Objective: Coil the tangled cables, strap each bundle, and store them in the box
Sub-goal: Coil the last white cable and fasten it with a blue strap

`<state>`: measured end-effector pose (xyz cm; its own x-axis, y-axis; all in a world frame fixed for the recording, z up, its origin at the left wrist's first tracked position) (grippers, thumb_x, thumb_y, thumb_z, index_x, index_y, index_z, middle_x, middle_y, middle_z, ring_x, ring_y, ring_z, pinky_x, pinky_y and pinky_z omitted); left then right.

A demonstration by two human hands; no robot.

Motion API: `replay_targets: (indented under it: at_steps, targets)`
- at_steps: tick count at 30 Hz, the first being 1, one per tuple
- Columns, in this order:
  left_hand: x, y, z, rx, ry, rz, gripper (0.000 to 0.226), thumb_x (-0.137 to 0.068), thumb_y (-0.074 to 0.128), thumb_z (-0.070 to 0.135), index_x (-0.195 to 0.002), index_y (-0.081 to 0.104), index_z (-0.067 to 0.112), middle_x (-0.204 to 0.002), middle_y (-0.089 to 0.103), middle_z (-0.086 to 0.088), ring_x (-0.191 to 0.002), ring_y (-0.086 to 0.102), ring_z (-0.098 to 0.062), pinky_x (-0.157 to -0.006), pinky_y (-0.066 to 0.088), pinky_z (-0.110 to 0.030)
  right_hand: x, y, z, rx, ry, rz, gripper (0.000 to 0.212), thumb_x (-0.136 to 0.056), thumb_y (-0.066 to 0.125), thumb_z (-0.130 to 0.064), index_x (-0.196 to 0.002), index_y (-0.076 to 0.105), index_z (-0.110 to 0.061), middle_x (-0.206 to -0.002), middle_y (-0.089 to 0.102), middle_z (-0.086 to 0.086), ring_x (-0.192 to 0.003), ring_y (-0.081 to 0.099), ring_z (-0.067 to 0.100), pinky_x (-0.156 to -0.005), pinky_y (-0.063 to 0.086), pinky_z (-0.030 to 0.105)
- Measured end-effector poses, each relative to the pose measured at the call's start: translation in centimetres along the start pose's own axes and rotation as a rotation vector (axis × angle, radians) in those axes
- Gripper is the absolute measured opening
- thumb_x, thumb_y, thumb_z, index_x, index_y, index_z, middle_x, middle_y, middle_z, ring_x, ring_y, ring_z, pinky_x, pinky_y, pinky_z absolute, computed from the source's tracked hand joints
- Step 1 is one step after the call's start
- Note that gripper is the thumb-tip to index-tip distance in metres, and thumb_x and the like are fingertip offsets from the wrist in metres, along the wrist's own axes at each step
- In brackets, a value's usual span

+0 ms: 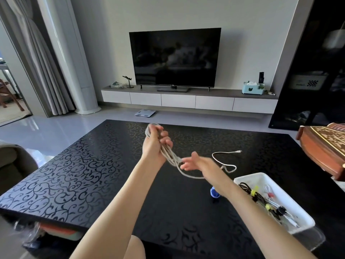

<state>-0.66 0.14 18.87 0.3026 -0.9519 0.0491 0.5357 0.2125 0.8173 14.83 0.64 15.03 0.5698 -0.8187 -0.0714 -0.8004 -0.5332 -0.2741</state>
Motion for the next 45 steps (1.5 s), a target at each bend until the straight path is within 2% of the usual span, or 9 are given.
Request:
replay_targets:
  at_steps: [3, 6, 9, 13, 20, 31, 35, 40, 45]
  targets:
    - [-1.1, 0.3, 1.6, -0.022, 0.129, 0.13, 0.035, -0.098, 0.044, 0.04, -0.08, 0.057, 0.014, -0.049, 0.044, 0.005, -0.032, 0.032, -0.003, -0.031, 0.029, -0.015, 1.2, 1.7, 2.2, 0.205, -0.005, -0.101, 0.054, -0.086, 0.042, -0.067, -0.099, 0.069, -0.023, -0.084, 0.073, -0.01, -0.082, 0.064, -0.005, -0.082, 0.041, 0.018]
    - [-1.4, 0.6, 3.7, -0.127, 0.282, 0.193, 0.027, -0.092, 0.053, 0.042, -0.097, 0.063, 0.017, -0.05, 0.041, 0.007, -0.034, 0.03, -0.003, -0.032, 0.029, -0.018, 1.1, 0.7, 3.3, 0.498, -0.146, 0.098, 0.017, -0.094, 0.053, -0.035, -0.098, 0.065, -0.024, -0.069, 0.064, -0.012, -0.073, 0.062, 0.001, -0.074, 0.046, 0.023]
    - [-1.1, 0.4, 6.9, -0.171, 0.417, 0.231, 0.027, -0.084, 0.064, 0.046, -0.082, 0.055, 0.02, -0.046, 0.037, 0.009, -0.035, 0.029, -0.004, -0.032, 0.027, -0.019, 0.8, -2.7, 2.3, 0.602, -0.291, 0.38, 0.012, -0.091, 0.062, -0.019, -0.088, 0.071, -0.013, -0.064, 0.061, -0.012, -0.061, 0.058, 0.002, -0.065, 0.042, 0.02]
    - [0.1, 0.6, 10.3, -0.3, 0.554, 0.184, 0.037, -0.082, 0.064, 0.053, -0.072, 0.045, 0.023, -0.047, 0.03, 0.009, -0.038, 0.024, -0.006, -0.034, 0.022, -0.02, -1.3, -6.0, -1.2, 0.666, -0.391, 0.404, 0.008, -0.089, 0.064, -0.014, -0.088, 0.069, -0.007, -0.078, 0.067, 0.003, -0.074, 0.063, 0.022, -0.073, 0.048, 0.037]
    - [2.3, 2.9, 14.2, -0.6, 0.693, 0.053, 0.043, -0.078, 0.06, 0.065, -0.056, 0.043, 0.032, -0.043, 0.028, 0.01, -0.037, 0.023, -0.008, -0.036, 0.024, -0.019, -4.4, -10.6, -11.5, 0.414, -0.421, 0.37, 0.012, -0.089, 0.063, -0.026, -0.089, 0.07, -0.017, -0.06, 0.061, -0.023, -0.055, 0.052, -0.006, -0.053, 0.038, 0.007]
    - [3.4, 6.6, 9.3, -0.858, 0.197, -0.333, 0.102, -0.049, 0.037, 0.092, -0.132, 0.051, 0.033, -0.056, 0.033, 0.004, -0.041, 0.024, -0.005, -0.036, 0.022, -0.017, -2.5, -3.9, -22.0, 0.705, -0.683, 0.323, 0.023, -0.095, 0.055, -0.025, -0.111, 0.068, -0.014, -0.099, 0.07, -0.006, -0.087, 0.06, 0.003, -0.075, 0.044, 0.008]
    - [4.9, 7.2, 7.1, -0.754, 0.047, -0.496, 0.089, -0.059, 0.05, 0.087, -0.126, 0.057, 0.029, -0.057, 0.036, 0.004, -0.041, 0.025, -0.004, -0.036, 0.021, -0.017, -1.0, -2.6, -22.6, 0.704, -0.716, 0.401, 0.014, -0.09, 0.063, -0.027, -0.088, 0.061, -0.014, -0.061, 0.058, -0.004, -0.049, 0.047, 0.008, -0.05, 0.038, 0.018]
    - [7.1, 7.6, 5.4, -0.788, -0.027, -0.718, 0.017, -0.09, 0.056, 0.03, -0.098, 0.071, 0.025, -0.06, 0.035, 0.001, -0.039, 0.027, -0.005, -0.034, 0.024, -0.016, 0.0, -2.2, -22.6, 0.785, -0.633, 0.379, 0.018, -0.082, 0.071, -0.027, -0.075, 0.064, -0.013, -0.062, 0.06, -0.007, -0.057, 0.055, 0.006, -0.055, 0.043, 0.021]
    - [9.1, 6.8, 4.5, -0.614, -0.226, -0.842, 0.048, -0.093, 0.048, 0.03, -0.137, 0.047, 0.013, -0.064, 0.043, -0.002, -0.043, 0.033, -0.007, -0.039, 0.025, -0.018, 0.8, -3.7, -20.8, 0.578, -0.459, 0.114, 0.005, -0.087, 0.067, -0.02, -0.088, 0.068, -0.016, -0.067, 0.064, -0.007, -0.053, 0.056, -0.005, -0.054, 0.043, 0.011]
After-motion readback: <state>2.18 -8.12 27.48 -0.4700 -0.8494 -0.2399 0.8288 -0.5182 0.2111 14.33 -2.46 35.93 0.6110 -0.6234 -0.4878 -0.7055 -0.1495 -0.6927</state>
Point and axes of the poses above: each hand's wrist, its own x-axis away from the middle knuckle, its own y-axis out of the palm, z = x × y, the point moved 5 cm from there along -x, towards the middle knuckle
